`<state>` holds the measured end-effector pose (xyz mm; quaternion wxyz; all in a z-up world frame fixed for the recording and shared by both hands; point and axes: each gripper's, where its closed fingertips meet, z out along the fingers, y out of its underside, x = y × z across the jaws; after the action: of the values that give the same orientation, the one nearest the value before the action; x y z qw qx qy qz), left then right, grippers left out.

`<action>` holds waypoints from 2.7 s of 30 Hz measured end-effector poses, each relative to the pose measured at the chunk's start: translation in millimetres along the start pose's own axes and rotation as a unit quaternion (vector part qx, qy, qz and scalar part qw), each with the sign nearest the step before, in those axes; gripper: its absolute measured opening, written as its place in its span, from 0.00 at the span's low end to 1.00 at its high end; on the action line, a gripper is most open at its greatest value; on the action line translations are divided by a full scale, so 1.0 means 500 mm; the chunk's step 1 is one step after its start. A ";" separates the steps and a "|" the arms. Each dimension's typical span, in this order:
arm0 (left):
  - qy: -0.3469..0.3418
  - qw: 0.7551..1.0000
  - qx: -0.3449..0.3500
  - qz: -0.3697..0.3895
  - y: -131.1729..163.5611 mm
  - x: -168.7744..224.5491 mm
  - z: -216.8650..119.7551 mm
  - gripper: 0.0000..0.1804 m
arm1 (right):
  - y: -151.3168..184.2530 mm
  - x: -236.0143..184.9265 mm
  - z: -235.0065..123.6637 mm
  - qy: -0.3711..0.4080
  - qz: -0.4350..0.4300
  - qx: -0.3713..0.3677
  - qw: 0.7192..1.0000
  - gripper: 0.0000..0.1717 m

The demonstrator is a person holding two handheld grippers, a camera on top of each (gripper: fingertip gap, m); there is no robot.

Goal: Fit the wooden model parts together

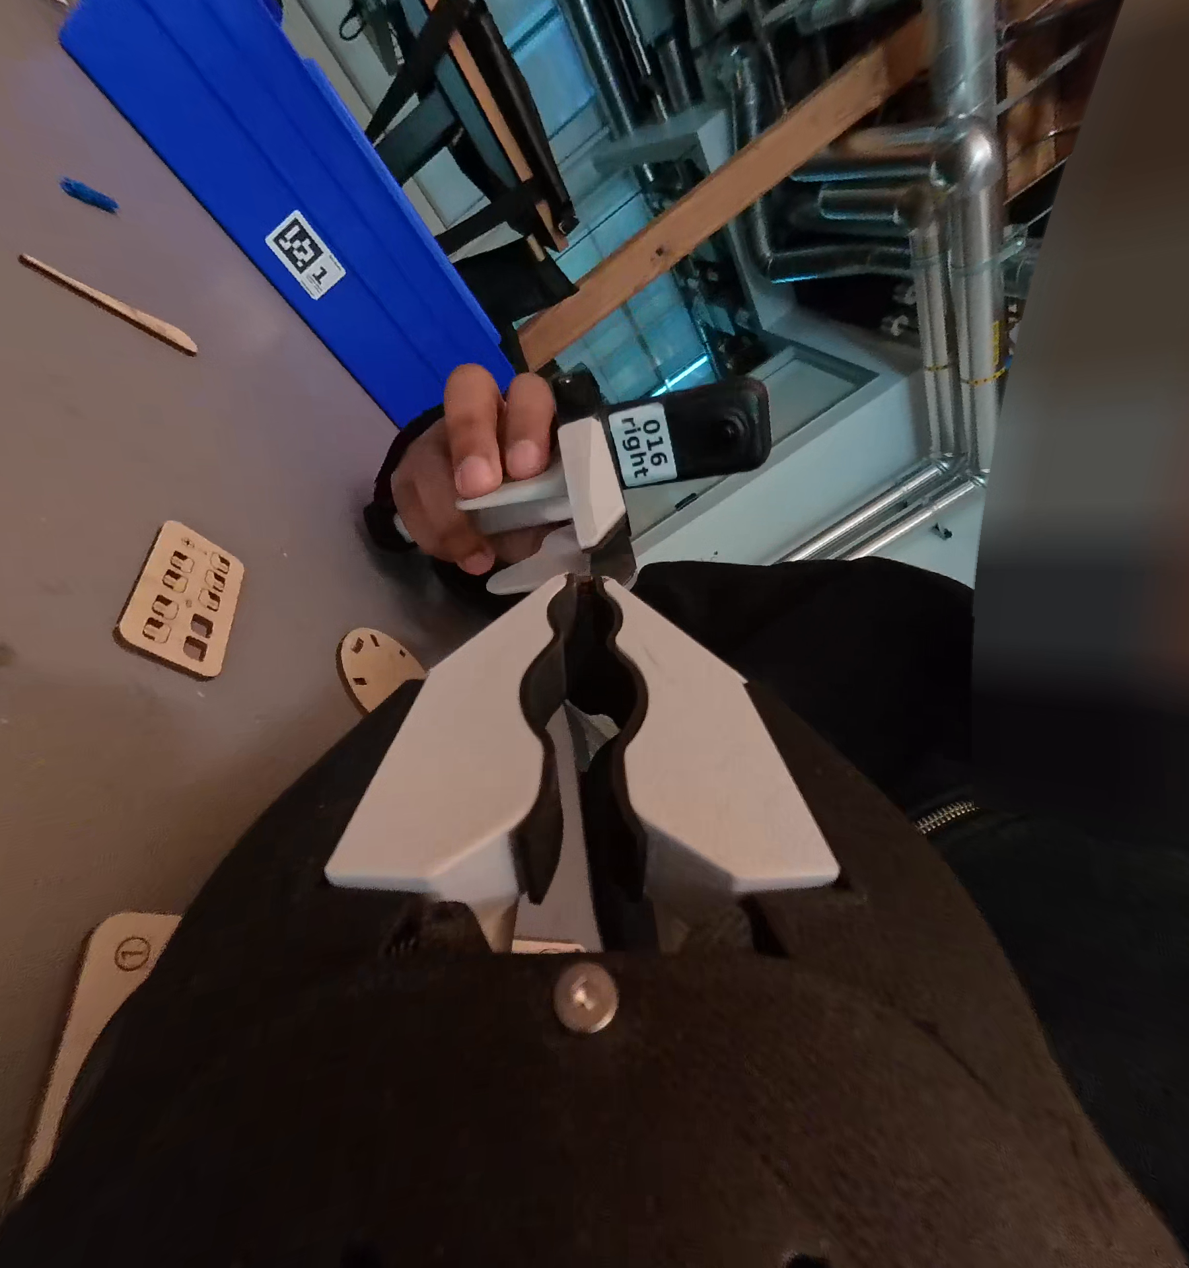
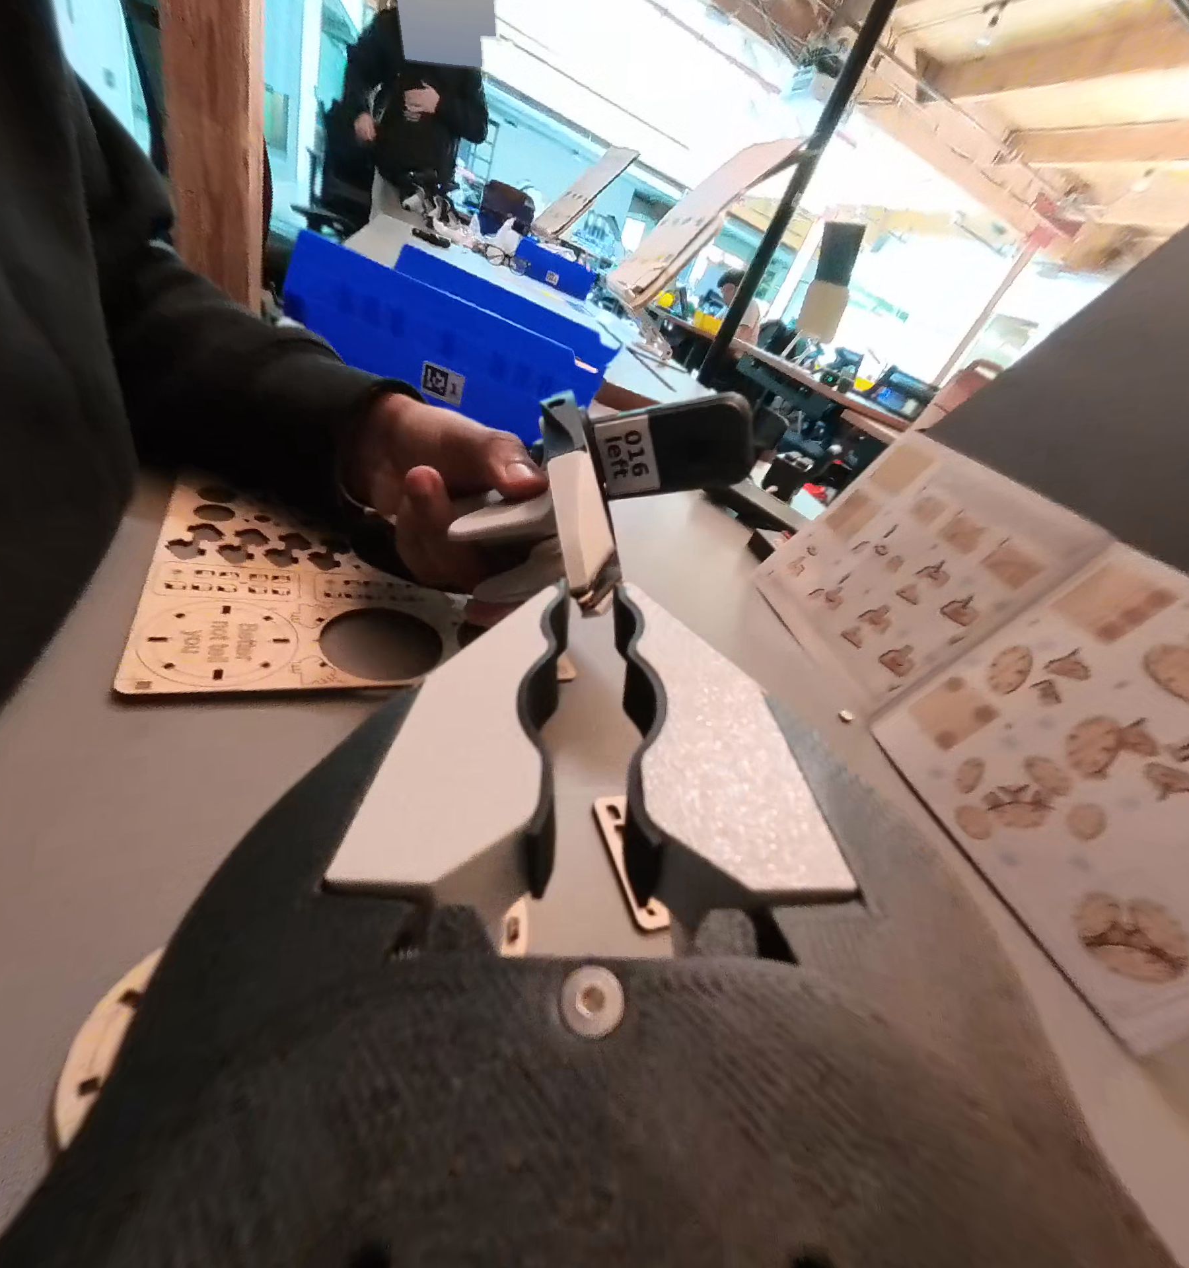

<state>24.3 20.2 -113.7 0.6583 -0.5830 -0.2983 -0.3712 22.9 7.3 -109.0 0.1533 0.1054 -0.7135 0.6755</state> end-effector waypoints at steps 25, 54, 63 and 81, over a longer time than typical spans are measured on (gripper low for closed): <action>-0.022 1.000 -0.012 0.016 0.009 -0.016 0.000 0.10 | -0.014 0.045 -0.019 0.086 -0.099 -0.028 0.991 0.00; -0.421 0.758 -0.292 0.403 0.086 -0.200 0.055 0.11 | 0.147 0.025 -0.126 0.039 -0.029 -0.235 0.971 0.00; -0.427 0.799 -0.239 0.349 0.048 -0.201 0.040 0.26 | 0.193 0.013 -0.116 0.041 -0.061 -0.306 0.949 0.00; -0.416 0.810 -0.268 0.314 0.080 -0.201 0.027 0.26 | 0.226 0.020 -0.112 0.061 -0.144 -0.356 0.921 0.00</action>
<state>3.2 49.4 -216.5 0.3694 -0.8969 -0.2332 0.0688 -22.4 70.8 -208.4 0.3198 0.1038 -0.8734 0.3523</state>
